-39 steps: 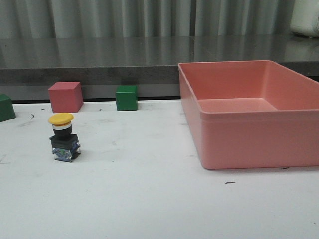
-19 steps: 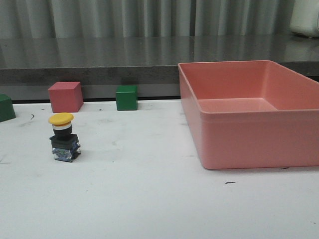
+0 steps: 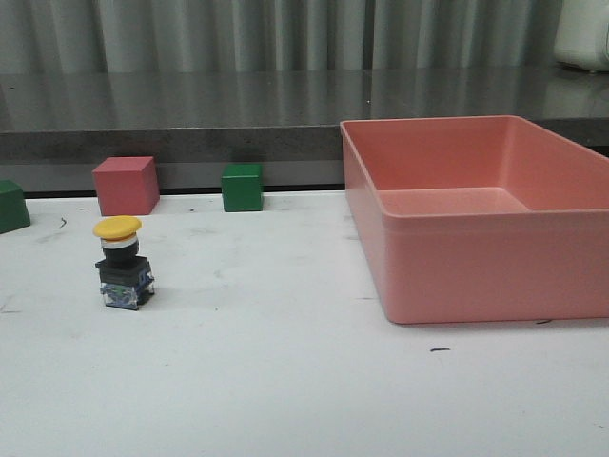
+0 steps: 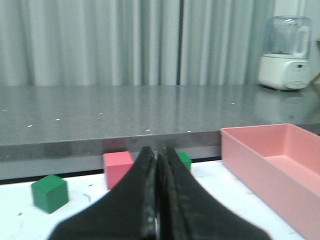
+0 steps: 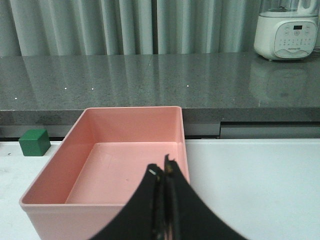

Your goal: Place and stand button with both arms

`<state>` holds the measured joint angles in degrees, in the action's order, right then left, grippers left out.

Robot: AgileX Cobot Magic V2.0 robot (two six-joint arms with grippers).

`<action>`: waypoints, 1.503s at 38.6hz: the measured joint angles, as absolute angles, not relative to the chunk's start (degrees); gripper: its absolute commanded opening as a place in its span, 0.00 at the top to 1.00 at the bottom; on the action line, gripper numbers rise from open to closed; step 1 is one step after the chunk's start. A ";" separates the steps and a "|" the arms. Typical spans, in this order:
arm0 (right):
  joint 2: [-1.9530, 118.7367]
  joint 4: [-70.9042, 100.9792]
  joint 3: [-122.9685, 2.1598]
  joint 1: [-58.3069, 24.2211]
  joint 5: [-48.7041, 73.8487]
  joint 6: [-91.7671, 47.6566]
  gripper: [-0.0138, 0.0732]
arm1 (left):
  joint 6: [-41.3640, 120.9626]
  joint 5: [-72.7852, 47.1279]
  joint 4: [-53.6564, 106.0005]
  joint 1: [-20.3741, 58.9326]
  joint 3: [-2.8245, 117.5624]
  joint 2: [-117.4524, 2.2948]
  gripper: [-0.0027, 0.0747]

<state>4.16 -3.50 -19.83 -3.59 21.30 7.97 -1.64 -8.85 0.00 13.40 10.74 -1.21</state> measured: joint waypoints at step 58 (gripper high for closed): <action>4.16 -3.54 -19.83 -3.59 21.30 7.97 0.92 | -1.64 -10.44 0.00 -1.59 -0.20 0.29 0.99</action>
<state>4.16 -3.54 -19.83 -3.59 21.30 7.97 -1.64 -10.44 0.00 -1.59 -0.20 0.29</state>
